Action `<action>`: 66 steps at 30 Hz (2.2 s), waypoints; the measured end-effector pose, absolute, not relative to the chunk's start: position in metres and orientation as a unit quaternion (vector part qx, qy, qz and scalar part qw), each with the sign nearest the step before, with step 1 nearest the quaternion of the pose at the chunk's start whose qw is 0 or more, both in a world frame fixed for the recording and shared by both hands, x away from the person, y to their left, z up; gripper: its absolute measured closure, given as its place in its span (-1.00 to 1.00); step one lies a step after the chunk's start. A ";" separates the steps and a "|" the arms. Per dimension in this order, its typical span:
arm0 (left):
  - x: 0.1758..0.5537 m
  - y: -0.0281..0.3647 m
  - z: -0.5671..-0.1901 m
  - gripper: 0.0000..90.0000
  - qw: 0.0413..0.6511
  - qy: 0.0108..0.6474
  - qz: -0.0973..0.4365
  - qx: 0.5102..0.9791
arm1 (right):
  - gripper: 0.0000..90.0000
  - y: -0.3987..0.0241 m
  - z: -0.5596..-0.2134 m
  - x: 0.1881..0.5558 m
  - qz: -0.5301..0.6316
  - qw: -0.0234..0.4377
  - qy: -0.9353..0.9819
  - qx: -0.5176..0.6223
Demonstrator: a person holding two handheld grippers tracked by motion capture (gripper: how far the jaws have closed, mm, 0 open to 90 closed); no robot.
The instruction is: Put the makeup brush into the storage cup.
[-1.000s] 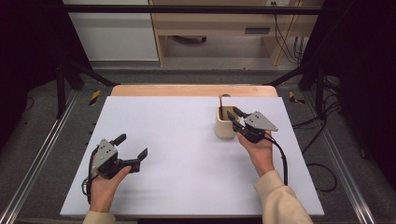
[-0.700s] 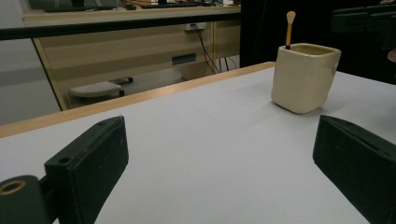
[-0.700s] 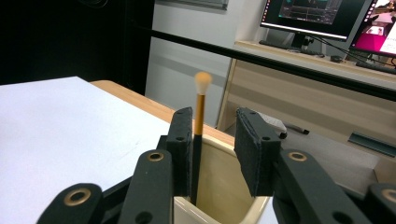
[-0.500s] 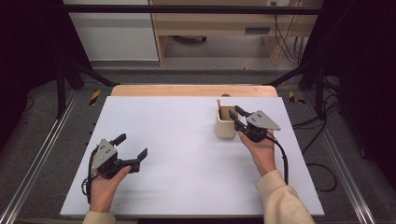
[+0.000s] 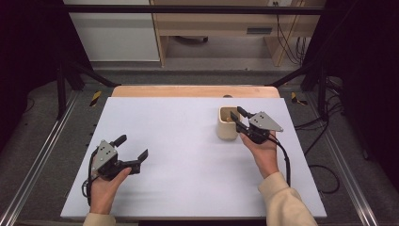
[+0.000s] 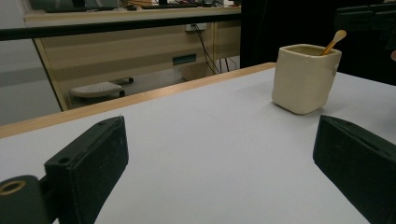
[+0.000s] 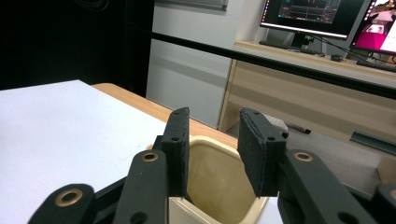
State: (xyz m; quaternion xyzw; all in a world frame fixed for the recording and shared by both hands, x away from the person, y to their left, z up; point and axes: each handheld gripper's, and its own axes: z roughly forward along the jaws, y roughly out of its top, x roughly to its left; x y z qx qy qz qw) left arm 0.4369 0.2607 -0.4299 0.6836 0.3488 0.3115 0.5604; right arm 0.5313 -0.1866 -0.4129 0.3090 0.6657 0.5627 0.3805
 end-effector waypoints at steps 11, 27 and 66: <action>0.437 0.260 -0.430 -0.94 0.560 0.349 0.312 0.684 | 0.22 -0.188 -0.411 0.527 0.562 0.381 0.664 0.313; 0.437 0.261 -0.430 -0.95 0.561 0.350 0.310 0.684 | -0.24 -0.194 -0.408 0.520 0.558 0.388 0.655 0.329; 0.437 0.267 -0.432 -0.98 0.567 0.348 0.308 0.680 | -0.88 -0.213 -0.402 0.501 0.555 0.361 0.656 0.361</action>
